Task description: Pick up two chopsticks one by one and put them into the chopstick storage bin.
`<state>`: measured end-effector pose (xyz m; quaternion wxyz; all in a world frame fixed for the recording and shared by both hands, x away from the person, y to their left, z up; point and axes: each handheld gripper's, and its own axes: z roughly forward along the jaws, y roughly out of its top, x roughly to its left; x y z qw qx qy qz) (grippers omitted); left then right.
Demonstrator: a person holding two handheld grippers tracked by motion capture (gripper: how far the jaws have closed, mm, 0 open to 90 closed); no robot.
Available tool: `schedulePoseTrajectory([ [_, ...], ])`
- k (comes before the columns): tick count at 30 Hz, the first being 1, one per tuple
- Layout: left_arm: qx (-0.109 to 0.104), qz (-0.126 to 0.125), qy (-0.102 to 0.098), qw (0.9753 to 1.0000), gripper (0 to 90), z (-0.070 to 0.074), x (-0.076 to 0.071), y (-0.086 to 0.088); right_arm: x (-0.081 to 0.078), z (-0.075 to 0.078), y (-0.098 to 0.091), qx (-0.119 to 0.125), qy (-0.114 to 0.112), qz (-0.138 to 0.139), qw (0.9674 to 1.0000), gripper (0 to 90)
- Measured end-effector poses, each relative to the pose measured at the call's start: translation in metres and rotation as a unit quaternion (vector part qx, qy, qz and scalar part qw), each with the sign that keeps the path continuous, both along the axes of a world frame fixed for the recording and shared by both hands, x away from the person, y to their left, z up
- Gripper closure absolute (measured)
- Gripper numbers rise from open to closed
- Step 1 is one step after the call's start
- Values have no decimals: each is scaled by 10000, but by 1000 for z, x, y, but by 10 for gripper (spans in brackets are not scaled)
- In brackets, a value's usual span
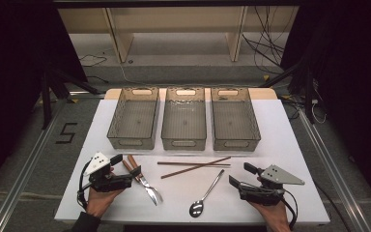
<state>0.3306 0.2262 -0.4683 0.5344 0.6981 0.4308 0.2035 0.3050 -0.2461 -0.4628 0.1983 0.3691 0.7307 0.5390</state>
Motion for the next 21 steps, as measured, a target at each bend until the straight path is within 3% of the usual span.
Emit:
schedulePoseTrajectory([
  [15,0,28,5,10000,97,-1,1,0,7,15,4,-253,-25,151,9996,258],
  [21,21,38,5,10000,97,-1,1,0,18,33,10,-666,-14,449,9968,264],
])
